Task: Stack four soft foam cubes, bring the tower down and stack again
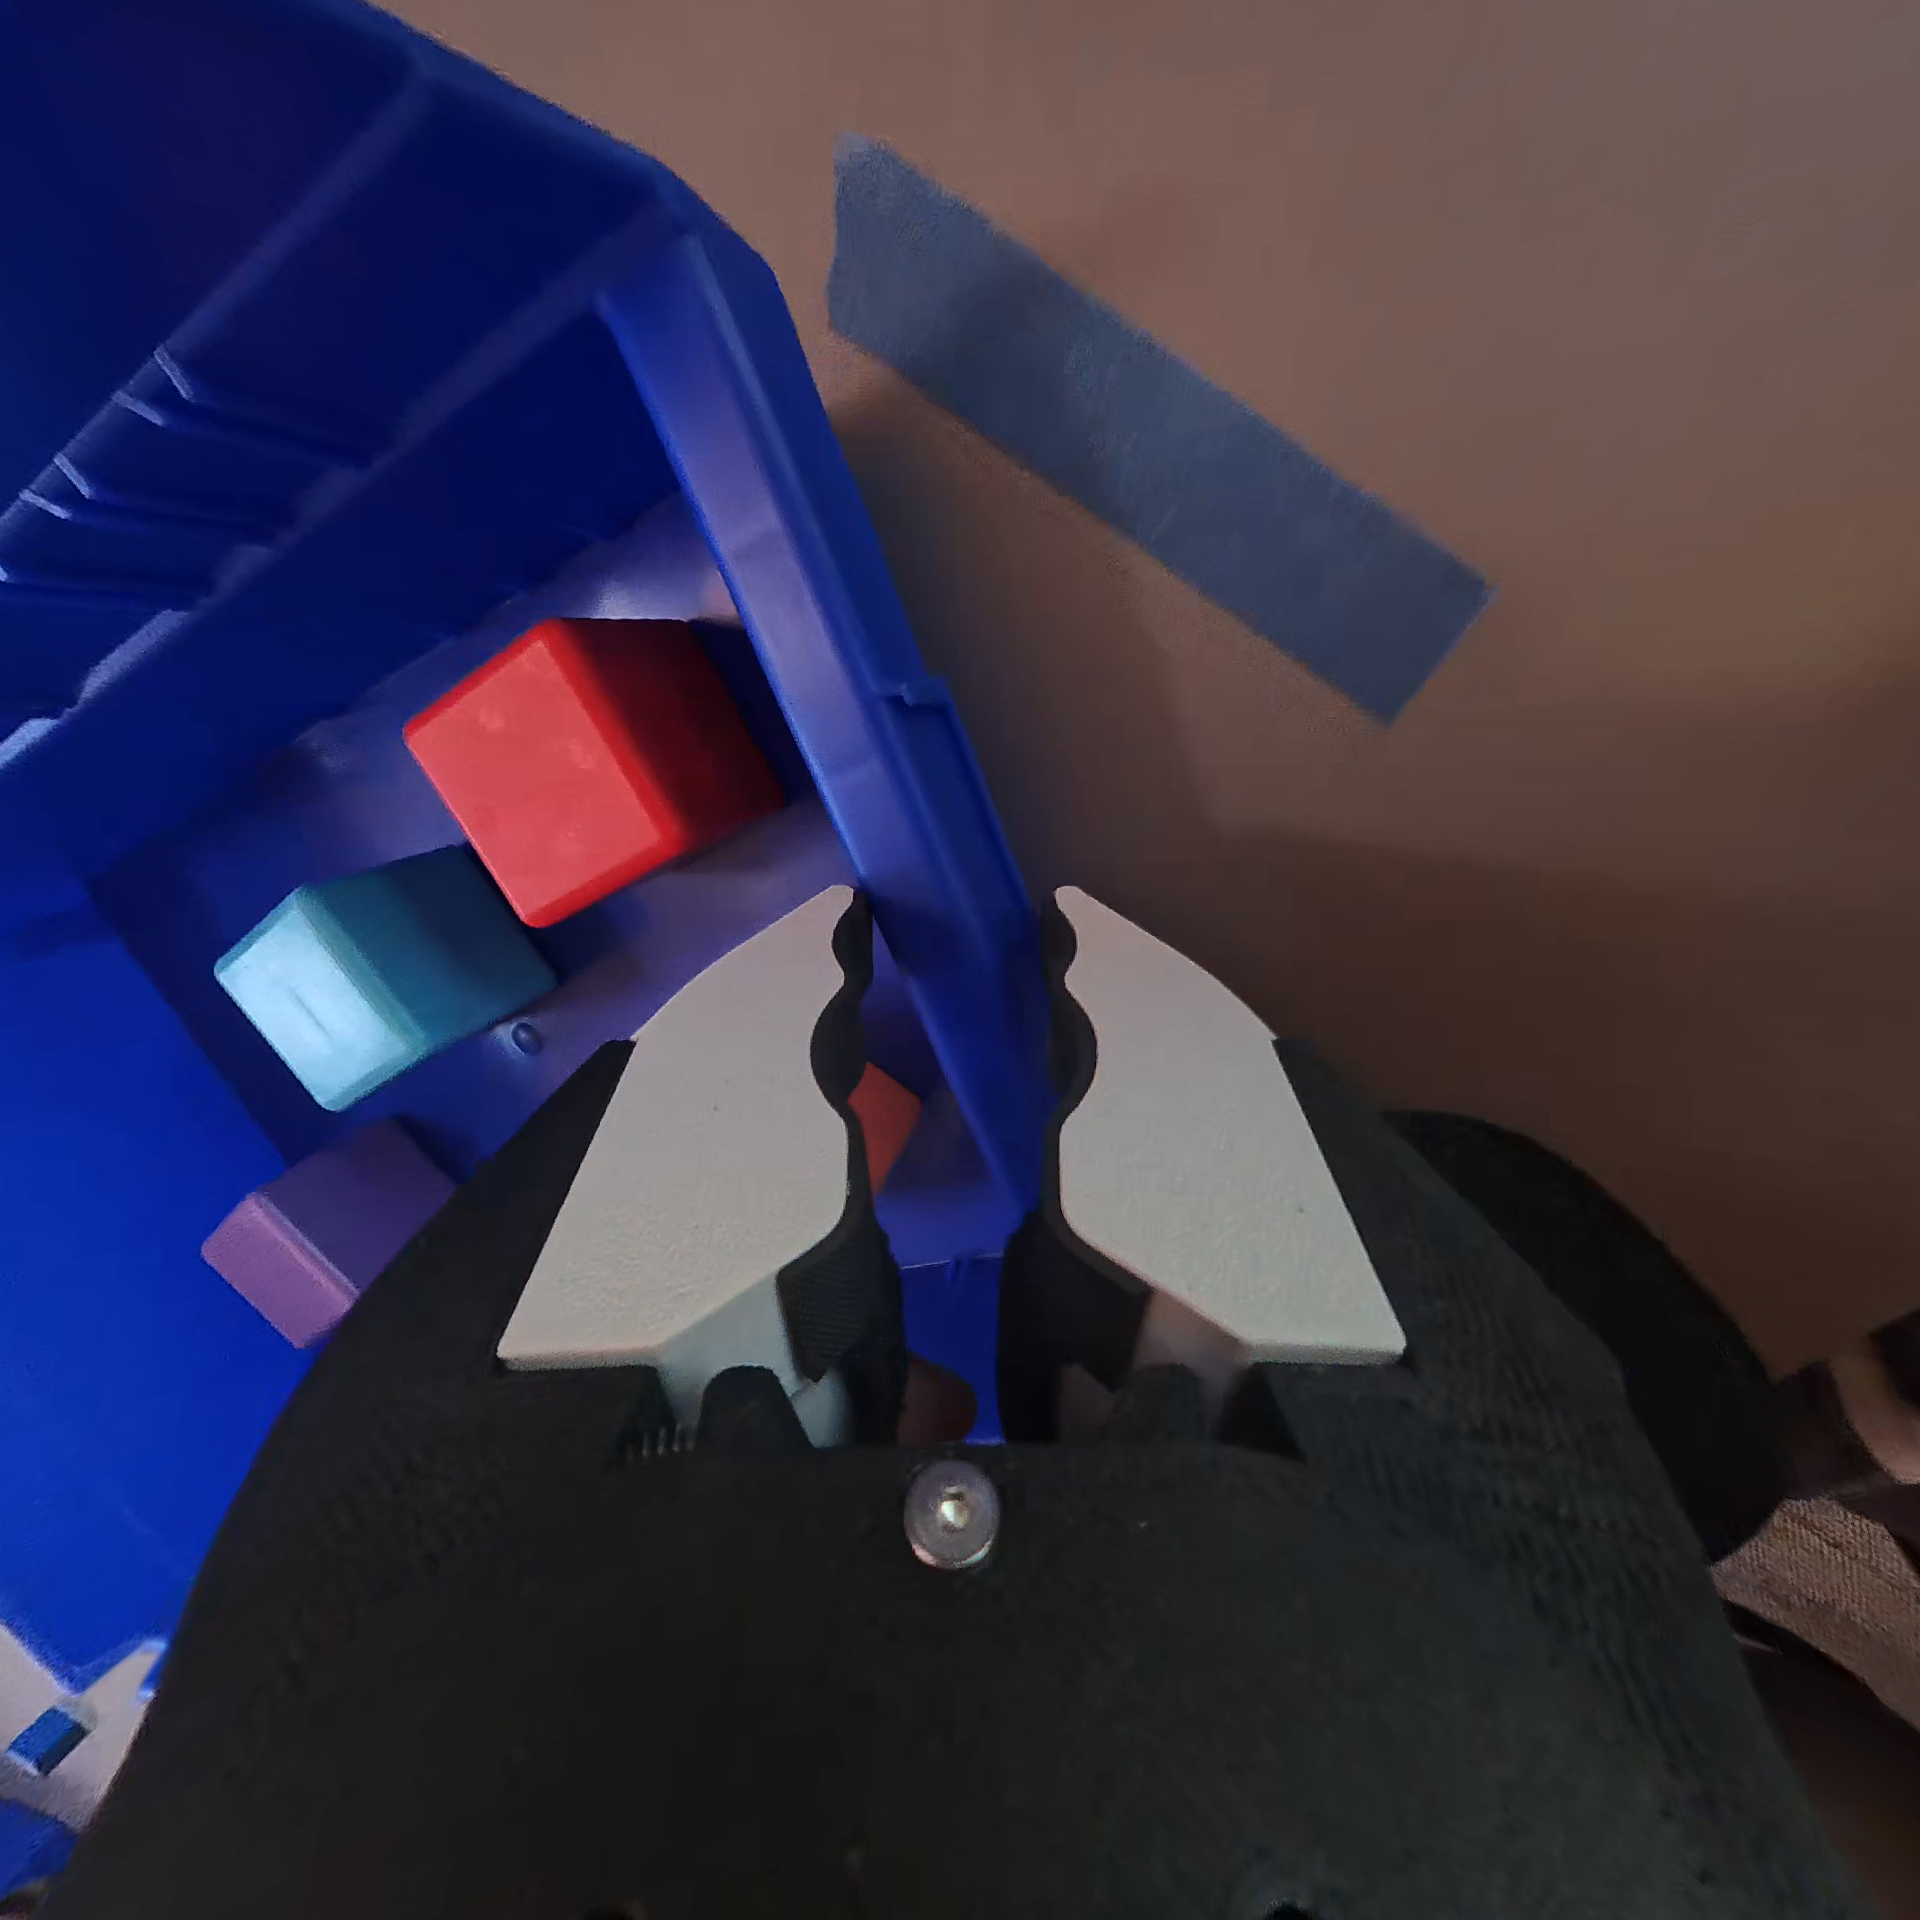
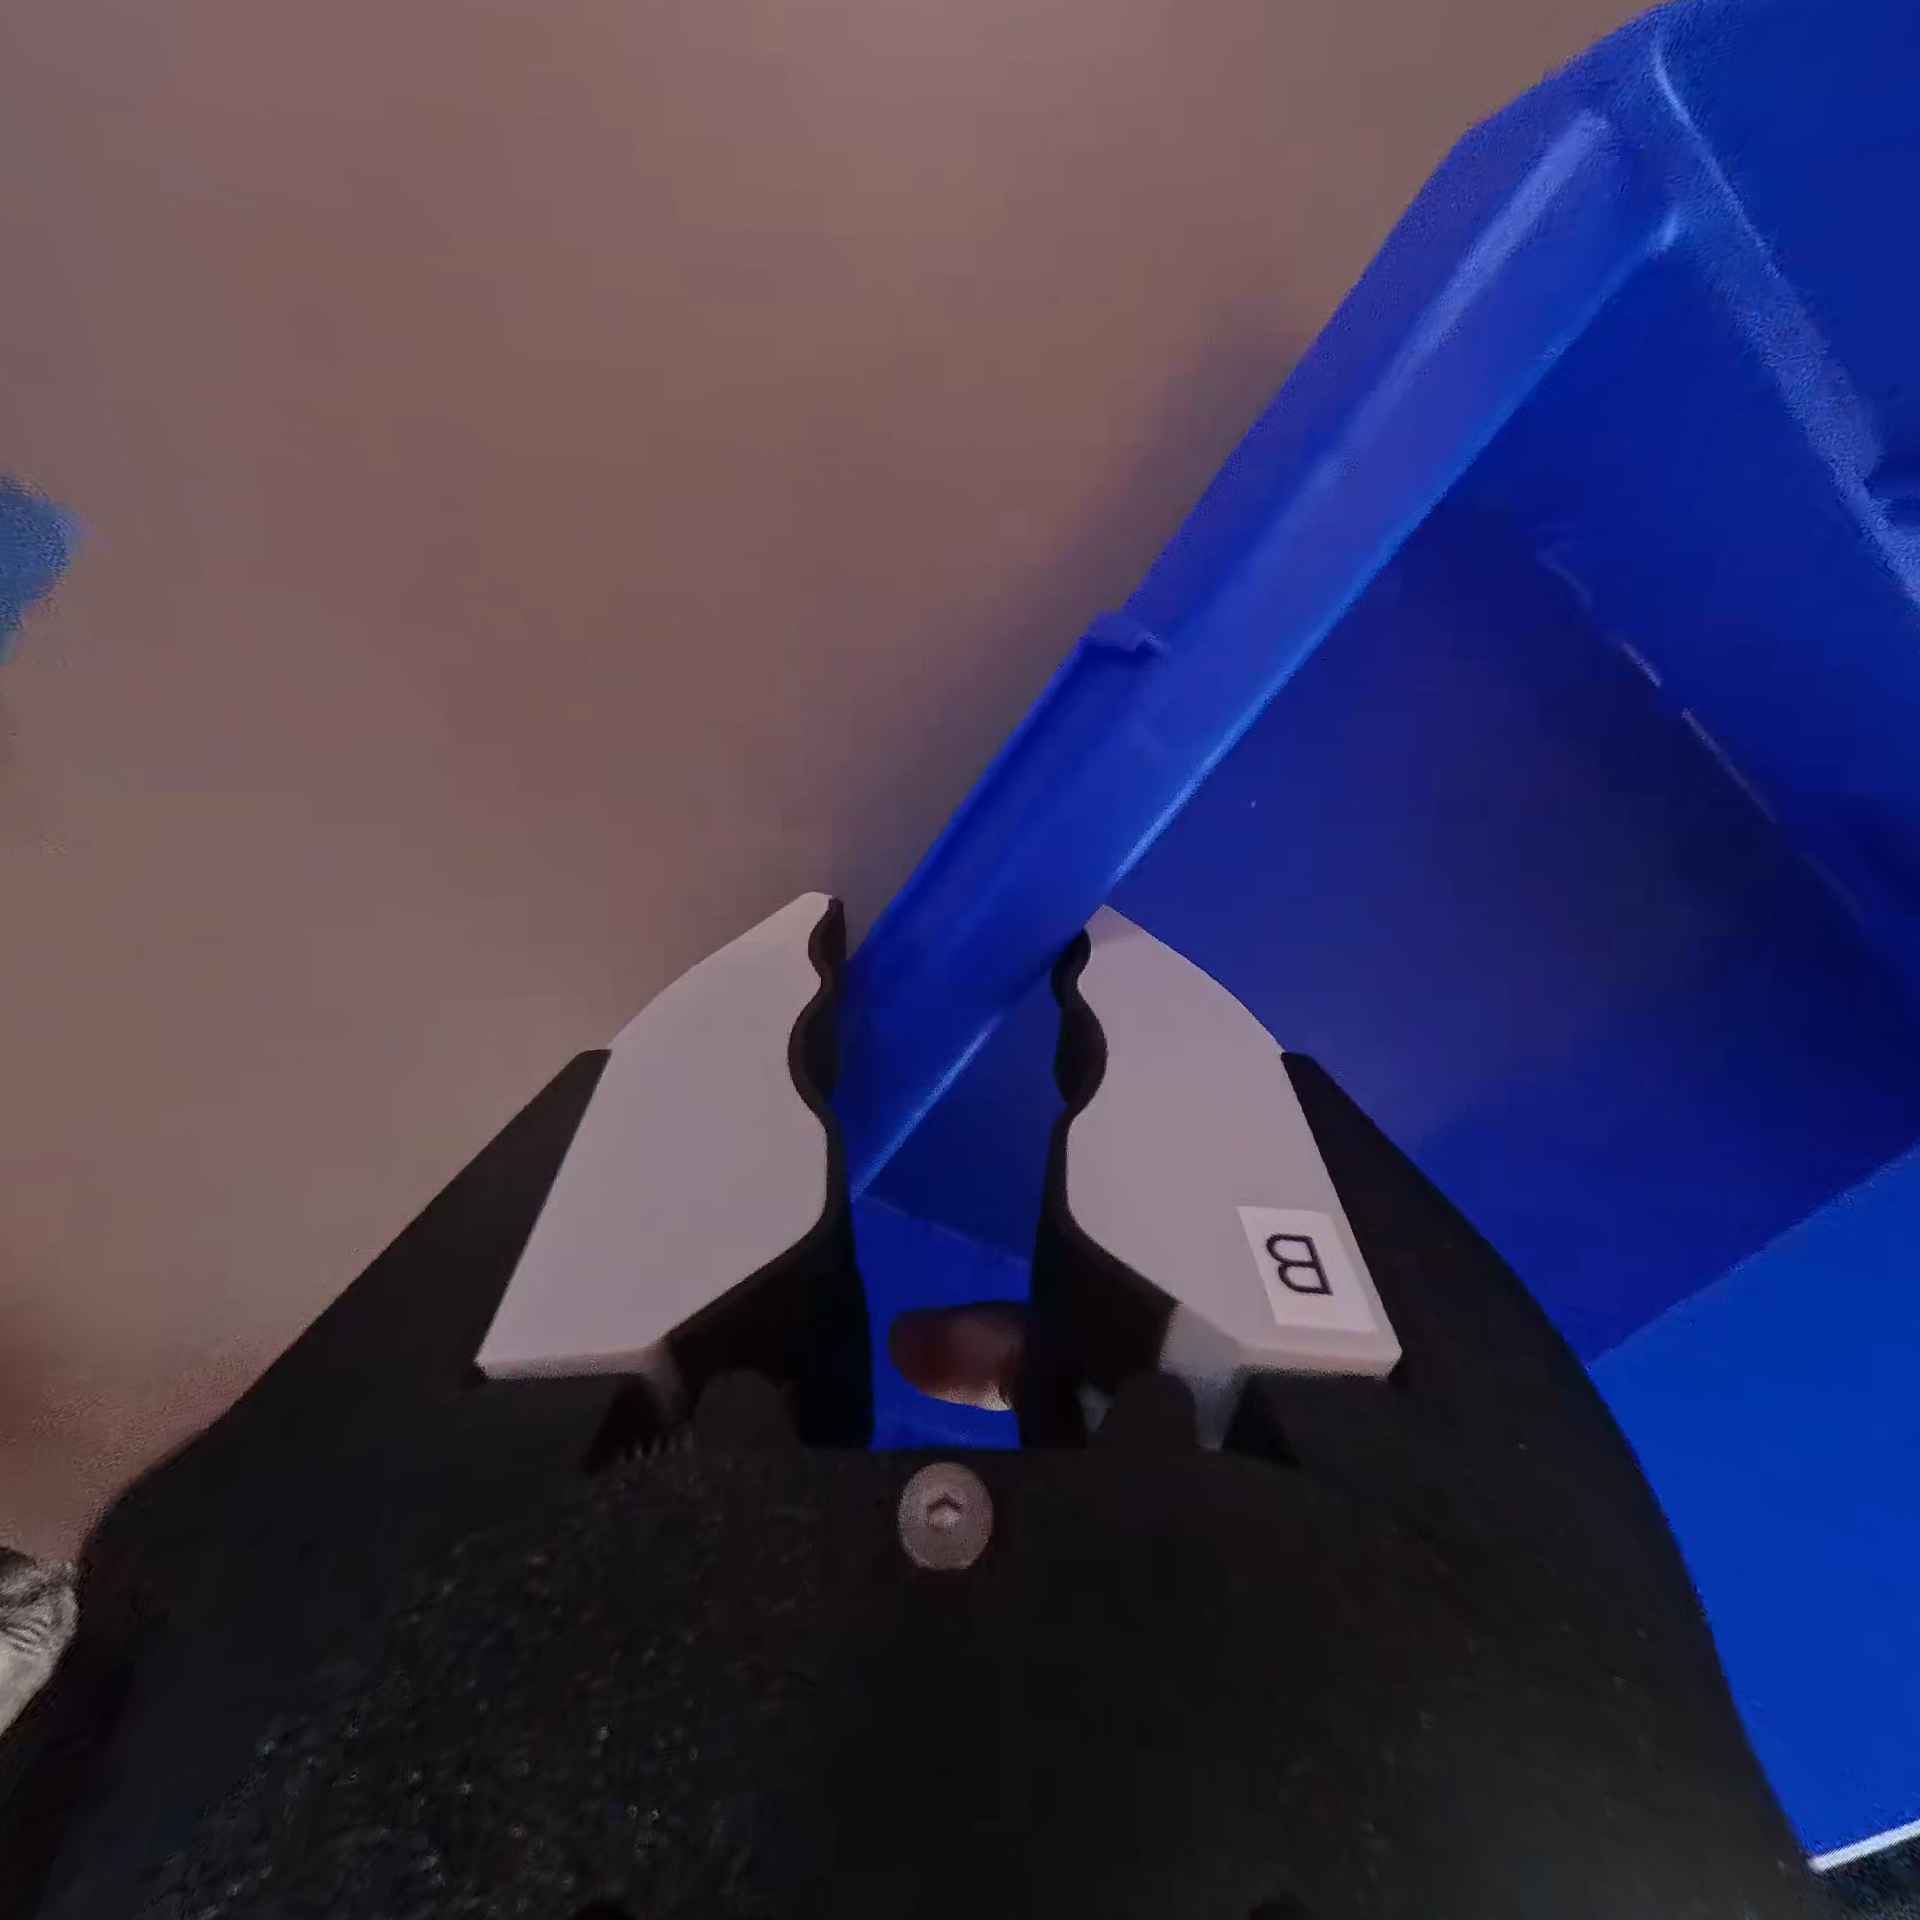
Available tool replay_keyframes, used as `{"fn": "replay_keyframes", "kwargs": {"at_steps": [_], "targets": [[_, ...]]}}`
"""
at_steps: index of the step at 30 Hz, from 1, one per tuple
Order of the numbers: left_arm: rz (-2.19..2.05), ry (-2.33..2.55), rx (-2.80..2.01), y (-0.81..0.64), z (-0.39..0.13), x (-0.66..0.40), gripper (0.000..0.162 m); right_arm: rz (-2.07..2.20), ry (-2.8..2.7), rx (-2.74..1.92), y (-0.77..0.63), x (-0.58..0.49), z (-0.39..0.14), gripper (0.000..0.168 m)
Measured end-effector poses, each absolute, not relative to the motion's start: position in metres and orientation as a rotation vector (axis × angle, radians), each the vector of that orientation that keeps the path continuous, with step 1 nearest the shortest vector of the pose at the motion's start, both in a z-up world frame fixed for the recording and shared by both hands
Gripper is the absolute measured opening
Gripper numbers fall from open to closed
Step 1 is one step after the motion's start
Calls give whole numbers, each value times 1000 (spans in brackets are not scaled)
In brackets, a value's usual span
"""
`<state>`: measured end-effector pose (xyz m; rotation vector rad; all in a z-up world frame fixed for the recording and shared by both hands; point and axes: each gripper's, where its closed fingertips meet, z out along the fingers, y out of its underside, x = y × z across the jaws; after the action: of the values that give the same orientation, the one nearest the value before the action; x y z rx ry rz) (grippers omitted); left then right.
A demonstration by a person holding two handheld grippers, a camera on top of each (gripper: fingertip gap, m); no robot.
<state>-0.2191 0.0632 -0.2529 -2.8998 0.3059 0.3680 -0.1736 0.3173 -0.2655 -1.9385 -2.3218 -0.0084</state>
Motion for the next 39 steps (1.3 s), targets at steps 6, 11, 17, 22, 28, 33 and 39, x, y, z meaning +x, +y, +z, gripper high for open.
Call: {"fn": "replay_keyframes", "kwargs": {"at_steps": [6, 11, 17, 22, 28, 33, 39], "targets": [[407, 304, -2922, 31, -253, -255, 30, -189, -2464, -1783, 310, -115, -265, 30], [451, 285, -2927, -7, -252, -281, 28, -343, -2516, -1618, 314, -65, -265, 25], [480, 357, -2876, -40, -252, -296, 27, -430, -2570, -1311, 320, -19, -264, 25], [473, 545, -2885, -68, -252, -306, 27, -424, -2599, -1157, 320, 4, -264, 26], [469, 678, -2867, -103, -251, -323, 26, -457, -2588, -1147, 319, 29, -263, 26], [440, 789, -2805, -118, -251, -331, 26, -441, -2557, -1159, 315, 40, -263, 27], [415, 861, -2757, -141, -251, -347, 26, -439, -2515, -1212, 312, 57, -263, 27]]}}
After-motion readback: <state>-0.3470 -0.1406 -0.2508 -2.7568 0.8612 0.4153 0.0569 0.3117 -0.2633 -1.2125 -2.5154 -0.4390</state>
